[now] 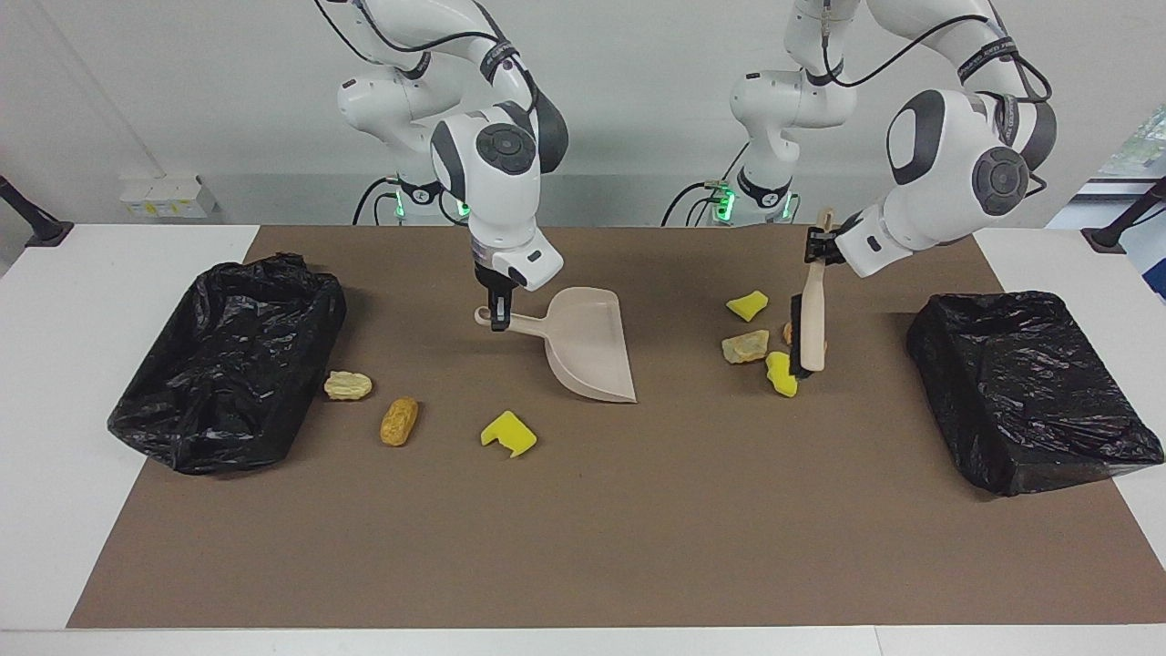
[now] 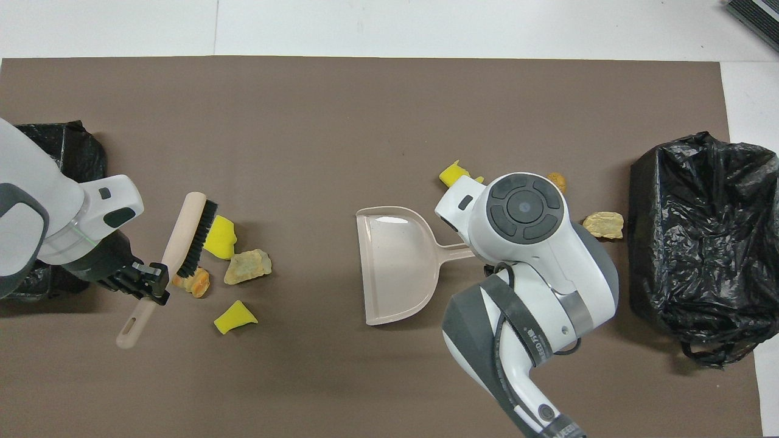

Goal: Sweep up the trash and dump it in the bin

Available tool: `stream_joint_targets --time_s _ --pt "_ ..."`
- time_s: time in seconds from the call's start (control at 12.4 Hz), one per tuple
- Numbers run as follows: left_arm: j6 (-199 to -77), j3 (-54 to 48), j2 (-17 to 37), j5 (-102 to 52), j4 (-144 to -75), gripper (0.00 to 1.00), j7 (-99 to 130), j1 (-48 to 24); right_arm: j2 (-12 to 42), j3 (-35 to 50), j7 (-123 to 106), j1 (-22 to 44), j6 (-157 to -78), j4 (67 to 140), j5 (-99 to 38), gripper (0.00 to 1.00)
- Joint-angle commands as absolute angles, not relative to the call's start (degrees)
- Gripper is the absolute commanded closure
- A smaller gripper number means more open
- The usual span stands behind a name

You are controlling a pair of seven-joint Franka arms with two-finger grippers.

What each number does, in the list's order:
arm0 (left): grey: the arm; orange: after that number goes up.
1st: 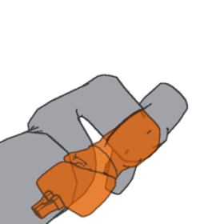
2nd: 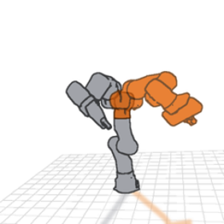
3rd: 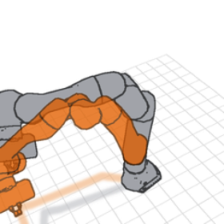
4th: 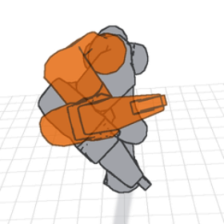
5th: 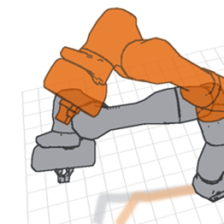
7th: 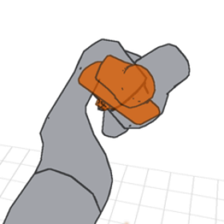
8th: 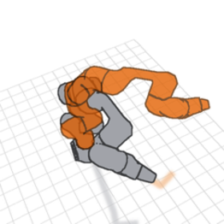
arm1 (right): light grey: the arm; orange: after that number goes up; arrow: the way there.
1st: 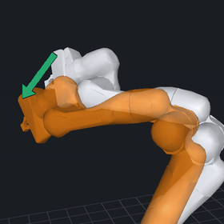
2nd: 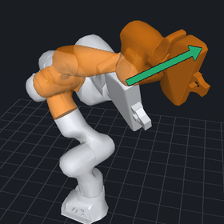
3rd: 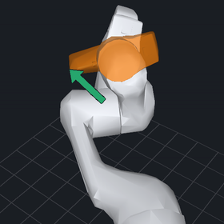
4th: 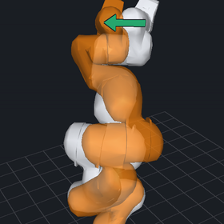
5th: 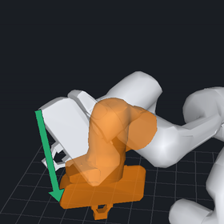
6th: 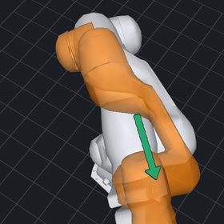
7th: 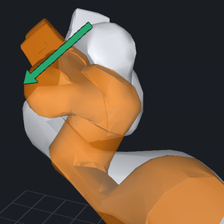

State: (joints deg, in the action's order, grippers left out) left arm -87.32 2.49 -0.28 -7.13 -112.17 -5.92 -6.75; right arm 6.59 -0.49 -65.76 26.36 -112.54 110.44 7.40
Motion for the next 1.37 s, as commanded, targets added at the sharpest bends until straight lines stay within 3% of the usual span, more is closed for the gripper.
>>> stream_joint_targets --time_s 0.0,0.48,1.04,1.29 --pt "-98.1 2.3 -5.6 -4.4 -124.0 1.0 -3.3 -3.4 4.9 -0.1 -65.8 26.2 -115.2 113.2 9.8 1.0" --pt "-112.1 1.8 -12.8 -1.2 -139.8 1.0 7.6 -1.5 1.1 -0.1 -56.9 27.8 -122.0 120.7 10.3 1.0" --pt "-117.4 1.5 -3.7 -2.1 -135.4 1.0 15.1 -18.3 1.1 0.0 -56.0 27.8 -121.7 120.8 10.3 1.0" --pt "-118.6 1.4 -2.6 -5.2 -135.1 1.0 14.3 -24.1 1.1 0.0 -55.3 27.8 -121.6 120.8 10.3 1.0"
